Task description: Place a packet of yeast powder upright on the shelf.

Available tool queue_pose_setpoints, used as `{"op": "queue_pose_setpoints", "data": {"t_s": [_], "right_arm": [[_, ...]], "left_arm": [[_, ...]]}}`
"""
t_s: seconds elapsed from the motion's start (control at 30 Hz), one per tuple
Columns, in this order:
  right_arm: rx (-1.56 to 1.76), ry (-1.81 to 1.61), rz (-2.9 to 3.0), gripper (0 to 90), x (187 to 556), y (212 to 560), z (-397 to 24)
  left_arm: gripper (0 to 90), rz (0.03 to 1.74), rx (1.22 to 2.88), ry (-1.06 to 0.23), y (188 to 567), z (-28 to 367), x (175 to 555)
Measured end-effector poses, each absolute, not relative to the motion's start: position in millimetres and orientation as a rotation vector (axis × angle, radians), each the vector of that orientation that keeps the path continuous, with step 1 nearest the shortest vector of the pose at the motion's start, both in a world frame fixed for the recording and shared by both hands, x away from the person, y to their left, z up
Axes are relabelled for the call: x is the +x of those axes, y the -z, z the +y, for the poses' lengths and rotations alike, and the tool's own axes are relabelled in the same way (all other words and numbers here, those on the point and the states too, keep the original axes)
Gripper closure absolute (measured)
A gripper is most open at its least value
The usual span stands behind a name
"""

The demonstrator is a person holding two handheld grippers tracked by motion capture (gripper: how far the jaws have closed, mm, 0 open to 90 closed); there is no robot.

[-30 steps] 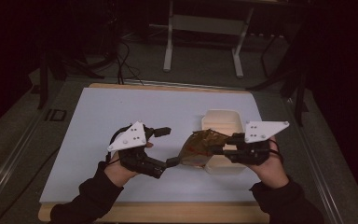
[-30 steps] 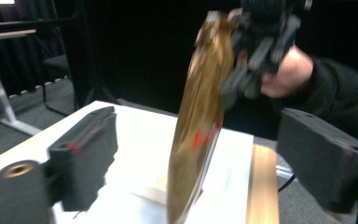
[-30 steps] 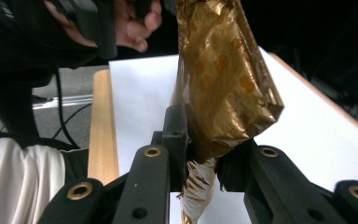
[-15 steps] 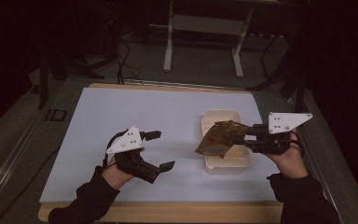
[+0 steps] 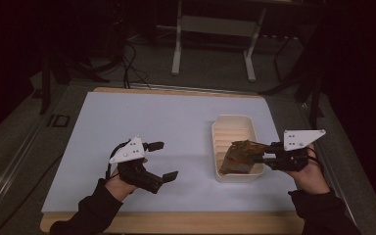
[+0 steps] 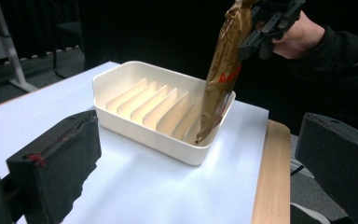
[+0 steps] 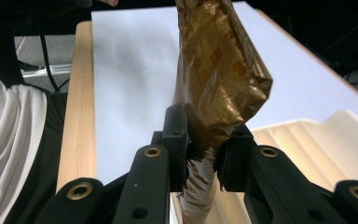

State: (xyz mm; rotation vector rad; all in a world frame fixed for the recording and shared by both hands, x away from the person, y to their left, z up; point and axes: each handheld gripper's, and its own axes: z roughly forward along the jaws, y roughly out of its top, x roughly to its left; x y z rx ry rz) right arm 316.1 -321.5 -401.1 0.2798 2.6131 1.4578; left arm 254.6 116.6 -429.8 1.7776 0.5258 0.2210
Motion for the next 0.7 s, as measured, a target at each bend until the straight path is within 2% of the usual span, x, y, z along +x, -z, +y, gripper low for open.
{"op": "queue_pose_setpoints", "data": {"t_s": [0.23,0.63,0.7], "right_arm": [[0.307,-1.47,2.635,75.5,318,420,-323],[0.382,-1.487,2.661,73.6,318,448,-325],[0.4,-1.478,2.665,69.9,318,446,-326]], "left_arm": [[0.5,0.538,1.778,-0.211,439,122,251],[0.6,0.517,1.771,-0.274,454,132,246],[0.6,0.519,1.767,-0.272,455,132,246]]}}
